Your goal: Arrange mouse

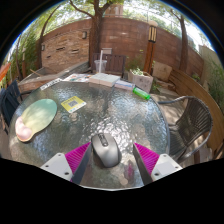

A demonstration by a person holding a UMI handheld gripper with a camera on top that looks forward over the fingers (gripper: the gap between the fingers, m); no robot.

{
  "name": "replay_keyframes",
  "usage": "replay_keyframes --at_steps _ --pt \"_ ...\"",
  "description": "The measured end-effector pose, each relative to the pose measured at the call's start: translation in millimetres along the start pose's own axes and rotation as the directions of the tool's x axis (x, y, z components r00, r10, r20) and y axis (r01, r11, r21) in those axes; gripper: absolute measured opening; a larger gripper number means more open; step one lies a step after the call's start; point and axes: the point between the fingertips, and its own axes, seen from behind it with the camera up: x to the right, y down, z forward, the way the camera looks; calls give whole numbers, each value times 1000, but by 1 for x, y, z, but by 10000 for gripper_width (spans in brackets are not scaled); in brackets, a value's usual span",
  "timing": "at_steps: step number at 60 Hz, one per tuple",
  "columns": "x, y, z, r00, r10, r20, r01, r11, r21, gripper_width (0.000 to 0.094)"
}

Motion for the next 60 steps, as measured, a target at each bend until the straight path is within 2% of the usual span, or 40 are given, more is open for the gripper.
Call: replay_keyframes --at_steps 5,7,11,23,28,33,38,43,46,52,56,60 --pt "3 -6 10 1000 12 6 -12 1000 -4 766" --pt "3 -6 13 1000 22 11 -22 1000 -9 700" --pt "-3 -3 16 998 40 38 -39 999 -24 510" --pt "-4 -4 15 999 46 16 -45 999 -24 376" --pt "-1 -5 12 998 67 -12 -68 997 -41 351" --pt "6 -15 1 995 83 -62 -85 996 -24 353" --pt "16 -54 -19 982 136 -128 -131 990 43 352" --pt "11 -113 -51 964 215 -160 -188 968 168 351" --pt "-1 -165 -74 954 256 -154 -213 945 248 351" --pt "-62 -224 -97 958 268 -99 -216 907 362 351" --pt "-119 -246 -89 966 257 -29 -229 903 365 350" --pt "-188 -233 -63 971 236 28 -233 922 308 351"
